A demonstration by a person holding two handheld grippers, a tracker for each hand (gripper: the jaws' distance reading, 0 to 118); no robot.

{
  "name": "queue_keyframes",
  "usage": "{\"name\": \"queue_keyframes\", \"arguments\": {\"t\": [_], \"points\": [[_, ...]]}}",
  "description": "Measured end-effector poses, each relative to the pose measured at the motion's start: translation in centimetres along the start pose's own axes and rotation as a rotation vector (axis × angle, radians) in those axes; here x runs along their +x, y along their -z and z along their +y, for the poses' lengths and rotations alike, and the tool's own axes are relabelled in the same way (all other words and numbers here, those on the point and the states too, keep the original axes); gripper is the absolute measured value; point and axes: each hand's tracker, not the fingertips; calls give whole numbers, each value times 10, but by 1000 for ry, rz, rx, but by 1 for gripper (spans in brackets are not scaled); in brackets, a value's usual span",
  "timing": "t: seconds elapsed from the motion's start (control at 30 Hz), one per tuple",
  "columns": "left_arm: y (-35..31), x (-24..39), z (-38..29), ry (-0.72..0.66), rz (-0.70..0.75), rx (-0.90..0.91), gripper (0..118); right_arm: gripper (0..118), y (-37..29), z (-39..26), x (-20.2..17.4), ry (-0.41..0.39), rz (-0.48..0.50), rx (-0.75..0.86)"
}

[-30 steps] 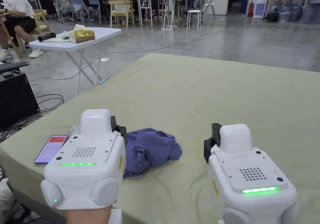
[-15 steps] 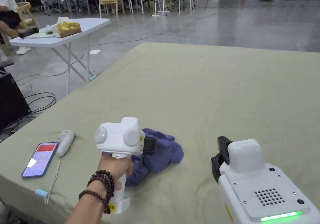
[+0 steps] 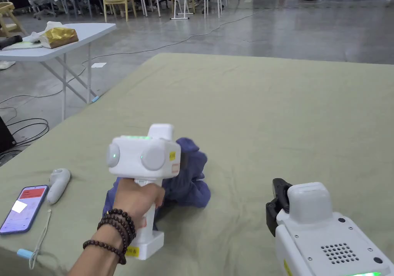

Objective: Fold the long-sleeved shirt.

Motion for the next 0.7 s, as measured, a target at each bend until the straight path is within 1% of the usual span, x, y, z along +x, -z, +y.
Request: {"name": "queue_keyframes", "arguments": {"t": [0.07,0.17,0.27,0.33,0.4,0.43,0.5,0.57,0.6,0.67,0.7], "points": [[-20,40,21,78,-23,57,3,0,-11,2,18,22,-47,14],[-38,107,43,125,-170,128,3,0,-30,8,51,37,-135,27],[-36,178,50,140,-314,130,3,0,-53,11,88,61,-229,45],[-29,230,44,158,-415,105,3,0,-72,12,114,73,-296,58],[-14,285,31,202,-485,67,3,0,-90,11,137,80,-359,63],[-6,312,22,224,-510,44,3,0,-98,10,149,75,-380,58],[11,361,-1,227,-594,-12,3,0,-113,7,169,72,-456,51],[29,404,-29,251,-659,-76,3,0,-126,3,189,97,-510,45],[40,422,-44,288,-668,-118,3,0,-131,1,197,111,-533,40],[60,447,-75,356,-611,-189,3,0,-139,-3,210,122,-558,23],[68,452,-86,359,-578,-208,3,0,-142,-5,215,121,-567,18]]}}
